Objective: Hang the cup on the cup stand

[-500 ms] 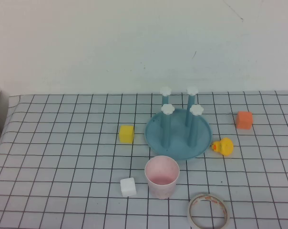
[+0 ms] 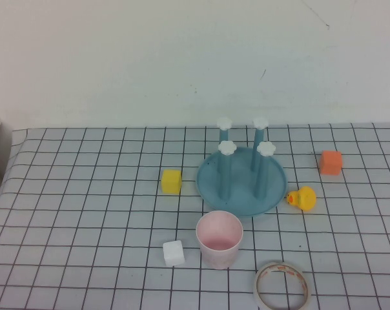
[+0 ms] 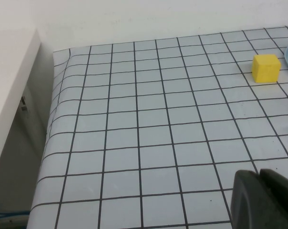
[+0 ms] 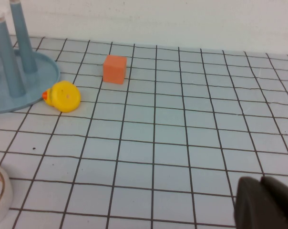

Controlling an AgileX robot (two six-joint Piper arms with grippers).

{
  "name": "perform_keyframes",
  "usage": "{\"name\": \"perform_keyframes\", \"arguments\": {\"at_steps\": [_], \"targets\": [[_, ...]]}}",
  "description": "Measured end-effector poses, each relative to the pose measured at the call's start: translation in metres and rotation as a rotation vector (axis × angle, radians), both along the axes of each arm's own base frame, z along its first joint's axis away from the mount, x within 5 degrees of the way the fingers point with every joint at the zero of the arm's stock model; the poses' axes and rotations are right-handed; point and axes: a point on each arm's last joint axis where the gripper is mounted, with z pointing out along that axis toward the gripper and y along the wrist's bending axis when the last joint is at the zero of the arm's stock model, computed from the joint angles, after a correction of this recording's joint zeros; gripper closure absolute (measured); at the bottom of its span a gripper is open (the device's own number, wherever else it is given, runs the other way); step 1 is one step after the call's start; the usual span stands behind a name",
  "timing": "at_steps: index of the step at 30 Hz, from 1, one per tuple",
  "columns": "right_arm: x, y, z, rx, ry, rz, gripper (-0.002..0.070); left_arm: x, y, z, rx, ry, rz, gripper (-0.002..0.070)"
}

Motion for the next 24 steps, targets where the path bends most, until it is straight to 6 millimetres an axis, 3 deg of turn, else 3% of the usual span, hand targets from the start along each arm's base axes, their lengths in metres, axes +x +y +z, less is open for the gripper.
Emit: {"name": "perform_keyframes", "arguments": {"at_steps": [17, 24], "targets": [[0.000, 0.000, 0.000, 0.000, -0.003, 0.000, 0.0678, 0.000, 0.000, 0.001, 0.003, -0.006, 0.001, 0.0676], [0.004, 0.001, 0.013, -0.003, -0.175, 0.012, 0.0678, 0.004, 0.001, 0.019, -0.010, -0.224, 0.011, 0.0676]]}}
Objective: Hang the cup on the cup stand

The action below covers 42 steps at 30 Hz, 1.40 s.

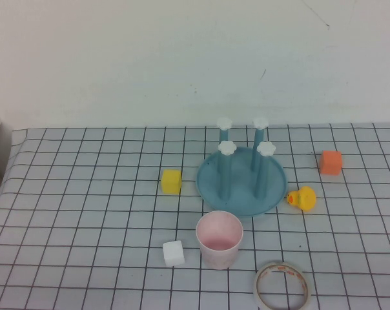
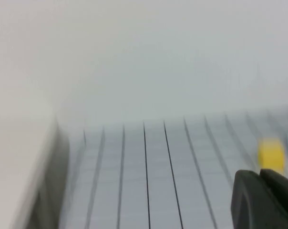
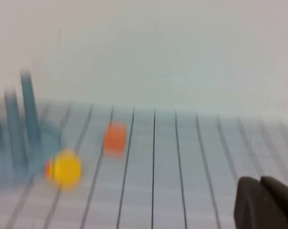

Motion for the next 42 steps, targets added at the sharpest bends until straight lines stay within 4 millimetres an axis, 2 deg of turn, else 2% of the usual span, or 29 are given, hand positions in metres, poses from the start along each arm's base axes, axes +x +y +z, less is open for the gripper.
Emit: {"name": "perform_keyframes", "arguments": {"at_steps": [6, 9, 12, 17, 20, 26, 29, 32, 38, 41, 42], "targets": [[-0.003, 0.003, 0.039, -0.010, -0.437, 0.028, 0.0678, -0.004, 0.002, 0.034, -0.029, -0.374, 0.016, 0.0676], [-0.012, 0.004, 0.061, -0.015, -0.695, 0.045, 0.0678, -0.014, 0.003, 0.055, -0.049, -0.639, 0.027, 0.0676], [-0.018, 0.005, 0.069, -0.017, -0.810, 0.053, 0.0678, -0.021, 0.004, 0.065, -0.058, -0.764, 0.032, 0.0676], [-0.024, 0.006, 0.077, -0.012, -0.915, 0.063, 0.0678, -0.026, 0.005, 0.070, -0.064, -0.838, 0.035, 0.0676], [-0.026, 0.006, 0.079, -0.015, -0.949, 0.066, 0.0678, -0.026, 0.005, 0.070, -0.078, -0.842, 0.029, 0.0676], [-0.026, 0.007, 0.078, 0.040, -0.943, 0.098, 0.0678, -0.027, 0.004, 0.071, -0.216, -0.855, -0.031, 0.0676], [-0.024, 0.007, 0.083, 0.063, -0.884, 0.099, 0.0678, -0.023, 0.001, 0.071, -0.212, -0.762, -0.056, 0.0676], [-0.025, 0.007, 0.103, 0.103, -0.797, 0.110, 0.0678, -0.025, 0.001, 0.094, -0.235, -0.664, -0.068, 0.0676], [-0.035, 0.011, 0.146, 0.006, -0.709, 0.125, 0.0678, -0.035, 0.004, 0.145, -0.207, -0.446, -0.018, 0.0676], [-0.022, 0.015, 0.155, -0.025, -0.629, 0.160, 0.0678, -0.026, 0.005, 0.162, -0.180, -0.296, 0.018, 0.0676], [-0.006, 0.019, 0.155, -0.028, -0.546, 0.206, 0.0678, -0.014, 0.005, 0.166, -0.142, -0.188, 0.038, 0.0676]]}}
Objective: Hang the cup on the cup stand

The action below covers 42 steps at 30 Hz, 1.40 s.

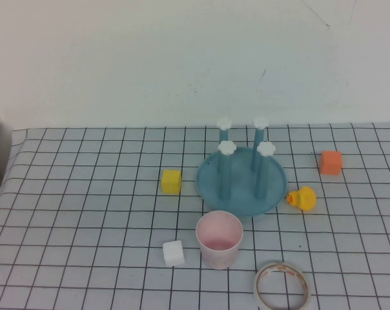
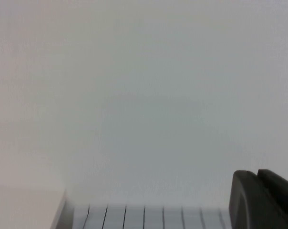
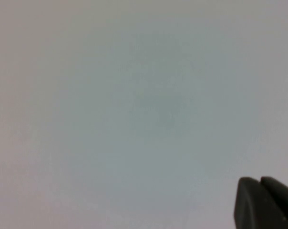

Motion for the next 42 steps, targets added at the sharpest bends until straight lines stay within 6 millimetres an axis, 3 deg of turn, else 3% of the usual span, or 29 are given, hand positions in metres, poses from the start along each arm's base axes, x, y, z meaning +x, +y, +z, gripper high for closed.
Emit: {"name": "perform_keyframes", "arguments": {"at_steps": [5, 10, 21, 25, 31, 39, 42], "targets": [[0.044, 0.019, -0.013, -0.097, 0.251, 0.210, 0.0678, 0.037, -0.004, -0.011, -0.008, 0.284, -0.013, 0.0676], [0.085, 0.032, -0.049, -0.104, 0.602, 0.399, 0.0678, 0.064, -0.012, -0.032, -0.114, 0.522, -0.062, 0.0676], [0.149, 0.027, -0.130, 0.109, 1.126, 0.355, 0.0678, 0.103, -0.016, -0.063, -0.122, 0.778, -0.057, 0.0677], [0.169, 0.030, -0.153, 0.067, 1.248, 0.402, 0.0678, 0.110, -0.018, -0.077, -0.052, 0.909, -0.085, 0.0677], [0.198, 0.051, -0.159, 0.014, 1.287, 0.486, 0.0678, 0.113, -0.024, -0.095, 0.052, 1.082, -0.184, 0.0677], [0.228, 0.128, -0.124, -0.206, 1.098, 0.526, 0.0678, 0.120, -0.041, -0.100, 0.120, 1.066, -0.436, 0.0676], [0.235, 0.148, -0.109, -0.294, 0.998, 0.534, 0.0678, 0.122, -0.045, -0.100, 0.136, 1.045, -0.487, 0.0677]]}}
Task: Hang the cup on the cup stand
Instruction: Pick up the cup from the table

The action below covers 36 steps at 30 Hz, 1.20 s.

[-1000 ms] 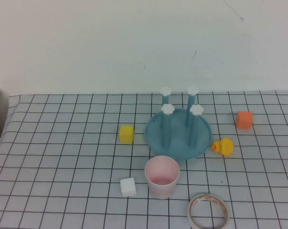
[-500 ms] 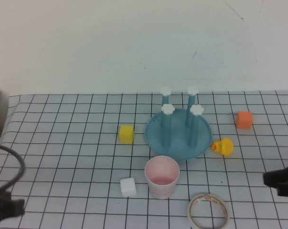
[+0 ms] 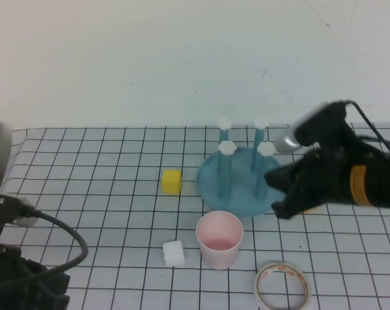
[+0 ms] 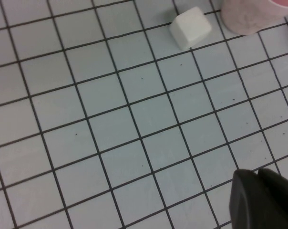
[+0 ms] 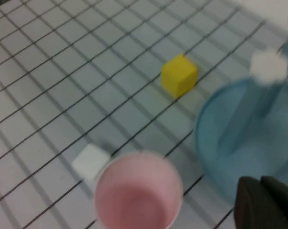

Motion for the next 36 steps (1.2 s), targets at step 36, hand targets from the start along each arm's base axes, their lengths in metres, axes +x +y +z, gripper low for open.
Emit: {"name": "perform_keyframes", "arguments": {"at_steps": [36], "targets": [[-0.009, -0.015, 0.004, -0.314, 0.210, -0.100, 0.0678, 0.000, -0.004, 0.000, -0.032, -0.025, -0.050, 0.0676]]}}
